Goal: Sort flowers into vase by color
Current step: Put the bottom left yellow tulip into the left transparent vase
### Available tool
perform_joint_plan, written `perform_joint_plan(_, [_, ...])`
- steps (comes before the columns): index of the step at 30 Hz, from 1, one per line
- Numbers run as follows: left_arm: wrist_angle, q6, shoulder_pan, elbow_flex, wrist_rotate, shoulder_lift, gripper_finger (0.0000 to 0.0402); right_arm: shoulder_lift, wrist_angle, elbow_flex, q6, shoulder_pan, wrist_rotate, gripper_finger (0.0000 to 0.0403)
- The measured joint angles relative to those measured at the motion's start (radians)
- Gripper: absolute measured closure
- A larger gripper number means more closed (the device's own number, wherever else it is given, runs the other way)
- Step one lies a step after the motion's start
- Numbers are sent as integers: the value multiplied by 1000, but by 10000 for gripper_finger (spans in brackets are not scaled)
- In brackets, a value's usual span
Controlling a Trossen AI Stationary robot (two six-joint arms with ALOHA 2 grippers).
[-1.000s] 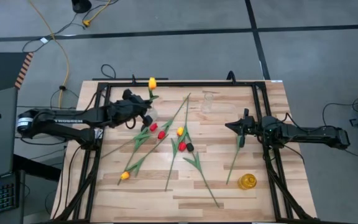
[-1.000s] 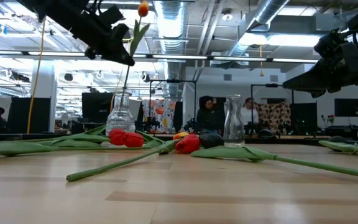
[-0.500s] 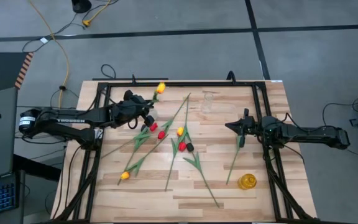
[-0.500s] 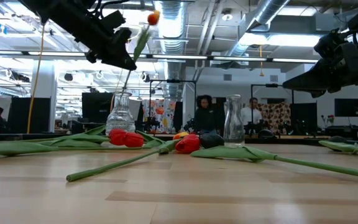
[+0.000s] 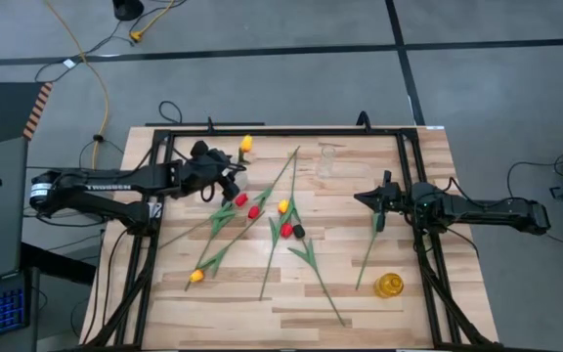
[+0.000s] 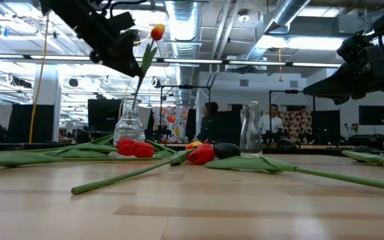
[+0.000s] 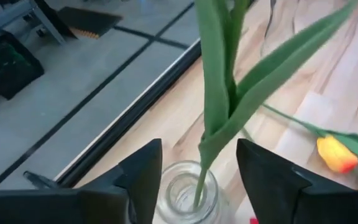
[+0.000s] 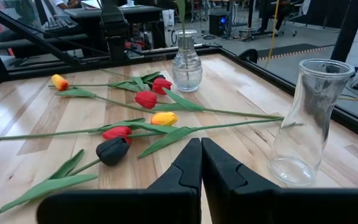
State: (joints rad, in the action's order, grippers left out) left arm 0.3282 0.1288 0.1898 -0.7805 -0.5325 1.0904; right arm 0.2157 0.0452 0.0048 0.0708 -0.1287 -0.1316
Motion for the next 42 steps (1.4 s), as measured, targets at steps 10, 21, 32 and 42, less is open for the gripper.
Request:
perform_joint_plan(10, [365, 50, 0, -218, 176, 0, 195, 0, 0, 0, 0, 0, 0, 367])
perform_joint_plan(21, [602, 306, -1, -316, 513, 0, 195, 0, 0, 0, 0, 0, 0, 367])
perform_joint_plan(32, [691, 468, -129, -315, 578, 8, 195, 0, 0, 0, 0, 0, 0, 367])
perform_joint_plan(42, [685, 575, -298, -315, 481, 38, 195, 0, 0, 0, 0, 0, 0, 367])
